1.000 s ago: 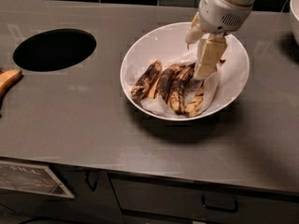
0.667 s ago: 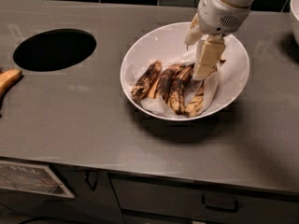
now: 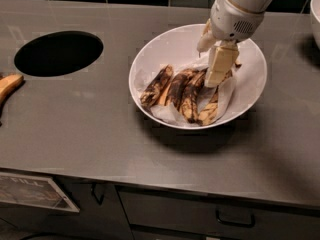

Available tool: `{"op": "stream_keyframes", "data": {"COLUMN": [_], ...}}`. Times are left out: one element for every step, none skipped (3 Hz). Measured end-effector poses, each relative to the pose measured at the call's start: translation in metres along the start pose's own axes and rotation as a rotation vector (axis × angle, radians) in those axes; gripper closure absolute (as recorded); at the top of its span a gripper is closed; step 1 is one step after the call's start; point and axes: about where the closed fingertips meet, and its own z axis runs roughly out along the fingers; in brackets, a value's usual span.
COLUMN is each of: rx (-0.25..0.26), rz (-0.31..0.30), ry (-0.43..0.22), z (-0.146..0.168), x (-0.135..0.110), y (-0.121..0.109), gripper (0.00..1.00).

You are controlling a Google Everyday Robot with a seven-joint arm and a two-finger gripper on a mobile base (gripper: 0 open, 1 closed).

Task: Pick banana from white bowl

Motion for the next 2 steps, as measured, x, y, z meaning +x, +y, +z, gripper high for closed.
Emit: {"op": "stream_keyframes", "data": {"rx": [-0.002, -0.005], "rz": [0.002, 0.007], "ry": [-0.002, -0.002], "z": [0.0035, 0.0071], "x": [0.0011, 0.0032], "y": [-0.0007, -0.0008], "gripper": [0.39, 0.43]}}
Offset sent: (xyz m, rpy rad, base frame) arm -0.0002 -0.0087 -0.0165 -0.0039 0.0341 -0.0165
